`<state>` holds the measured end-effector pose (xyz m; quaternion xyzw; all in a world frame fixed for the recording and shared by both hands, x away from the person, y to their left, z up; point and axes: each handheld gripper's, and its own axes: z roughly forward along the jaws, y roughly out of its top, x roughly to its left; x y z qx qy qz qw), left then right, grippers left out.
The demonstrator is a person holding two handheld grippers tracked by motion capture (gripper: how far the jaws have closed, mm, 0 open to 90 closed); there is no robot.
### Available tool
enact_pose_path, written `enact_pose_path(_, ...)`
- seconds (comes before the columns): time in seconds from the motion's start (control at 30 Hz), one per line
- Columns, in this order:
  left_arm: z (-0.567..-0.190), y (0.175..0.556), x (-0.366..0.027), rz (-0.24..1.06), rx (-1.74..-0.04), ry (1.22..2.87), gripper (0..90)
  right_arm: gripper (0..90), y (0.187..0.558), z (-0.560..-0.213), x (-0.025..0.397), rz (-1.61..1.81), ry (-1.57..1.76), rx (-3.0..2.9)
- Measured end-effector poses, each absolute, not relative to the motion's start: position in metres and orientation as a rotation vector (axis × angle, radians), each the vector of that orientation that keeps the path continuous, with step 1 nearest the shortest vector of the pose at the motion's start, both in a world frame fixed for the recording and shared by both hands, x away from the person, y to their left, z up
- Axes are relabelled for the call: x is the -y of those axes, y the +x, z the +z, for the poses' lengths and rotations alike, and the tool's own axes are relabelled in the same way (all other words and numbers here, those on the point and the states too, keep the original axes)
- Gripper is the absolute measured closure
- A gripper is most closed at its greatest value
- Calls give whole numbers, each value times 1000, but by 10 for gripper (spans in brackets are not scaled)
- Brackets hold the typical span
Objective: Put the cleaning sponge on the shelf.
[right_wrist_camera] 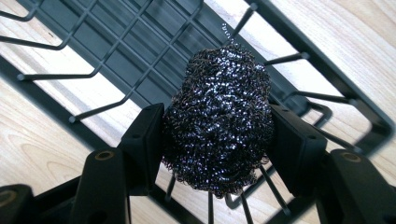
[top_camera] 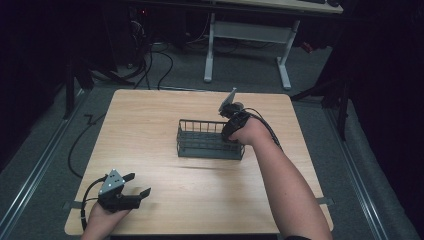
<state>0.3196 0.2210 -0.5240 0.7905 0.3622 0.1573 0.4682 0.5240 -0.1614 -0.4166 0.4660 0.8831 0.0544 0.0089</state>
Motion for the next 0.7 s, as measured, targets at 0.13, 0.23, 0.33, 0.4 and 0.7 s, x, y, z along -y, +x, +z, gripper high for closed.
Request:
enact_pose_path(0.13, -524, 320, -221, 383, -890, 1937, 174, 393, 525, -420, 158, 168, 1456, -2759)
enact_pose_path(0.23, -524, 320, -219, 383, -887, 1935, 174, 380, 525, -422, 158, 172, 1462, -2761)
enact_pose_path(0.33, -524, 319, -219, 379, -883, 1943, 174, 334, 526, -421, 158, 183, 1445, -2756)
enact_pose_path(0.4, -524, 319, -219, 378, -883, 1943, 174, 307, 526, -417, 158, 207, 1458, -2745)
enact_pose_path(0.7, -524, 319, -218, 380, -881, 1944, 174, 303, 517, -391, 161, 277, 1424, -2708)
